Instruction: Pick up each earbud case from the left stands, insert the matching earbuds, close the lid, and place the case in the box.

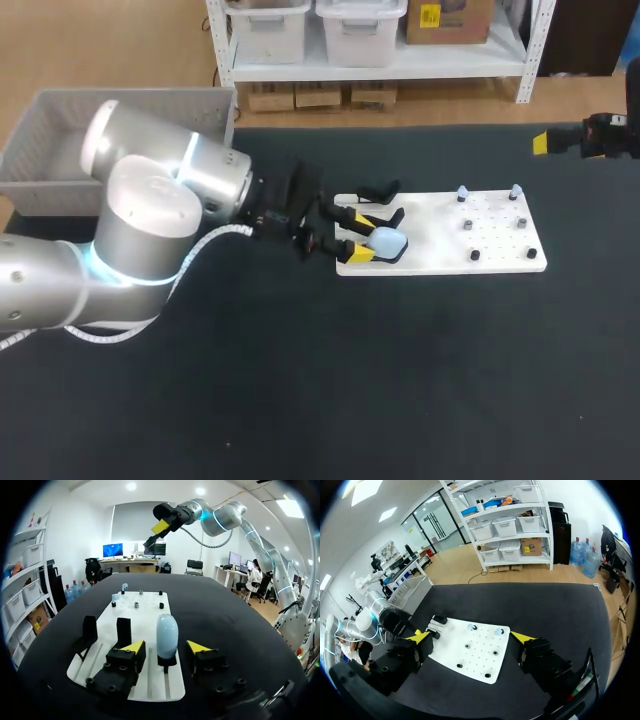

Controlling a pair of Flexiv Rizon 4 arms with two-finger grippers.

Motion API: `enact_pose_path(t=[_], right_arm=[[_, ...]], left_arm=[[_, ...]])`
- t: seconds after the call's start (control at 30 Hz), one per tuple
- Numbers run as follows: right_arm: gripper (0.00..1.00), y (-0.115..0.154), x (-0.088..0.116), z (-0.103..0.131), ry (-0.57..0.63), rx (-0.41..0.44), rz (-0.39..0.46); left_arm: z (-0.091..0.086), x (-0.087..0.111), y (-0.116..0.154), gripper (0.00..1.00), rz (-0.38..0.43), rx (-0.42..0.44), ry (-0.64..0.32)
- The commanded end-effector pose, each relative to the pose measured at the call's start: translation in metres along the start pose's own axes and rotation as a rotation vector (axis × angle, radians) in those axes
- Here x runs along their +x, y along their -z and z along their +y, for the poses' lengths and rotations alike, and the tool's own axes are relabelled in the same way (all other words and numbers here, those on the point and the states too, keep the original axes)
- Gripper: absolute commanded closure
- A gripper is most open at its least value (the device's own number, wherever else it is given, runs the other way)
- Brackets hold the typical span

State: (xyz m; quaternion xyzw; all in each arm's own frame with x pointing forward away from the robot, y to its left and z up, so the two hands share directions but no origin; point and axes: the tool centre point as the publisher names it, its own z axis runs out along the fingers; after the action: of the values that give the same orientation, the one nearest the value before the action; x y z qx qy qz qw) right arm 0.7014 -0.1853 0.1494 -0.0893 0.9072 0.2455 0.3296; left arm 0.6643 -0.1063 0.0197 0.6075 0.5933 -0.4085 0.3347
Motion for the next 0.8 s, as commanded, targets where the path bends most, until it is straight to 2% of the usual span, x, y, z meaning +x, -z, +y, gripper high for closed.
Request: enact_pose_path(t=[0.03,0.47,0.8], right_arm=[[0.00,0.000,0.000,0.000,0.000,0.000,0.000],[0.00,0.000,0.000,0.000,0.000,0.000,0.000],[0.00,0.000,0.000,0.000,0.000,0.000,0.000]], left_arm=[[0.006,0.001,-0.004,0.51,-0.002,0.013,-0.004],[0.009,-0.001,-0.010,0.49,0.001,0.040,-0.008],[0.004,0.001,-0.016,0.50,-0.007,0.035,0.002]])
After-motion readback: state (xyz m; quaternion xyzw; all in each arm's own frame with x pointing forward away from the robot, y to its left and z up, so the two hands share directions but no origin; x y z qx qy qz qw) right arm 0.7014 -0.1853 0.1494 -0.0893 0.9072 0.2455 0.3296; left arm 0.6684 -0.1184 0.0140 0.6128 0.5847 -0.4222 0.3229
